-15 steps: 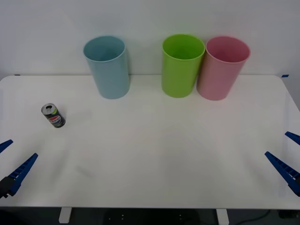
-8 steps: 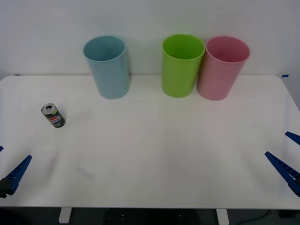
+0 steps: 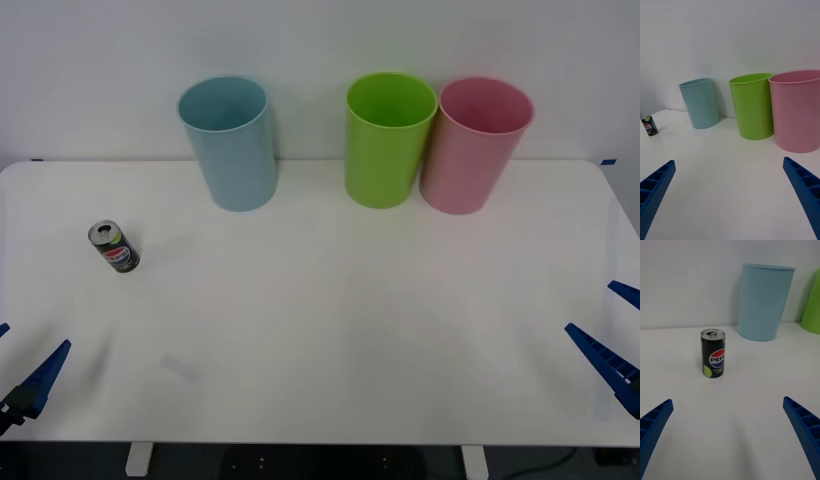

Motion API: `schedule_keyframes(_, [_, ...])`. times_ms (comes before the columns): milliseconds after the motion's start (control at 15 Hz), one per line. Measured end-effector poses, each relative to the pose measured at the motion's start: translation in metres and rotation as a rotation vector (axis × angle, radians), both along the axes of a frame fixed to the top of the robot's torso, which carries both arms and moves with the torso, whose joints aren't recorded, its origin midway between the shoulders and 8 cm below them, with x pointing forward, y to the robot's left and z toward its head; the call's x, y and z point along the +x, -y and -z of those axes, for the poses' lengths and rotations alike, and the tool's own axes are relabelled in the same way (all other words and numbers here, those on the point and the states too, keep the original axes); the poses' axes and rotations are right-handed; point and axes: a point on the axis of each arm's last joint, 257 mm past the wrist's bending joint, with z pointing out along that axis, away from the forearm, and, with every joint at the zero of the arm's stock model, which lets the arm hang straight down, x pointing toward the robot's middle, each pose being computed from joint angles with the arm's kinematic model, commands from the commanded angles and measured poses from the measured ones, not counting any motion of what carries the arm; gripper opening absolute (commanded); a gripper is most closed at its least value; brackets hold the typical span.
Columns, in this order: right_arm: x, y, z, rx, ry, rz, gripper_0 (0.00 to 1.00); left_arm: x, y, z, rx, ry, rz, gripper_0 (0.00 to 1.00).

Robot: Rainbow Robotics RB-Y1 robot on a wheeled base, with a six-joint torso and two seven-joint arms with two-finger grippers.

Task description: Grasp the object on the table and drop it into the matching bin: aluminum can to the light blue bin, PET bottle to the pink bin.

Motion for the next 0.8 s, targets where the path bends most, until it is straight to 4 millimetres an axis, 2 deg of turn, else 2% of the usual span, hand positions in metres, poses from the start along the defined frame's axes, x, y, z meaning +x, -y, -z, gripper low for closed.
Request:
schedule_keyframes(200, [0.0,0.0,0.0,0.0,0.0,0.0,1.0,0.019,0.0,0.011,-0.036,-0.005,-0.007,1.0])
schedule_keyframes(400, [0.0,0.0,0.0,0.0,0.0,0.0,1.0,0.039,0.008,0.014,-0.051,0.004,0.004,1.0])
schedule_keyframes(800, [0.0,0.0,0.0,0.0,0.0,0.0,1.0,0.083,0.01,0.027,-0.023,0.012,-0.015,1.0])
